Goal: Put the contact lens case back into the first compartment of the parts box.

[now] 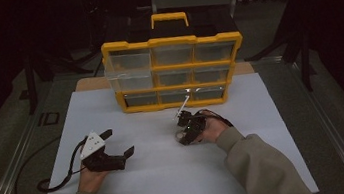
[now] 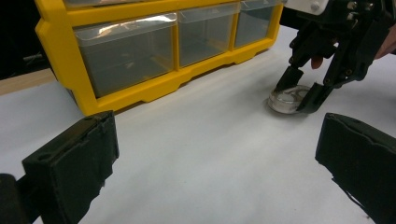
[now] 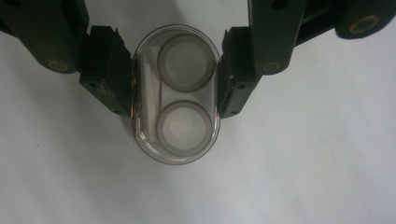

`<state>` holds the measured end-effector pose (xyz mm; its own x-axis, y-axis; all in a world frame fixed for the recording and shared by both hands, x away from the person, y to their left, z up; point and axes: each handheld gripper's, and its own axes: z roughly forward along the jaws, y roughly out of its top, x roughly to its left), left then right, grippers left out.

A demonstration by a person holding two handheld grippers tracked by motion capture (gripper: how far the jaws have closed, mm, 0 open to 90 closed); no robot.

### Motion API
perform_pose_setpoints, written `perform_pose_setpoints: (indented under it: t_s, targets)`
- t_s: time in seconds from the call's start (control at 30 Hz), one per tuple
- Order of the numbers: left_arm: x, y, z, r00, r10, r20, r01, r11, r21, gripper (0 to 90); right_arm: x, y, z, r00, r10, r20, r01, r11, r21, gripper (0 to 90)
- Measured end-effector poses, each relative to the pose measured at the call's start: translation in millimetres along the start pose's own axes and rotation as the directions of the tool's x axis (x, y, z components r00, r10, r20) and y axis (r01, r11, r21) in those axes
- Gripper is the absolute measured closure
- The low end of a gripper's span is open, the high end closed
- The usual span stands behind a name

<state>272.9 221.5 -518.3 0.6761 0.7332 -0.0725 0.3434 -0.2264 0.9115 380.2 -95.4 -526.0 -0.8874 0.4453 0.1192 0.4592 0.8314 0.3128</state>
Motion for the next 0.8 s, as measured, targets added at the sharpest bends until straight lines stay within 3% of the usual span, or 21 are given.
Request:
perform_pose_setpoints:
  t_s: [0.37,0.8]
  targets:
    - [-0.2,0.0,0.3,1.0000,0.001,0.001,-0.001,1.0000,0.001,0.3,-2.4,-1.4,-2.9,0.9966,0.080,0.020,-0.081,0.997,0.007,49.1]
    - [-0.6,-0.3,0.9,1.0000,0.004,0.006,-0.004,1.0000,0.007,0.3,-1.2,-1.7,-7.9,0.9978,0.065,0.013,-0.065,0.998,-0.013,49.1]
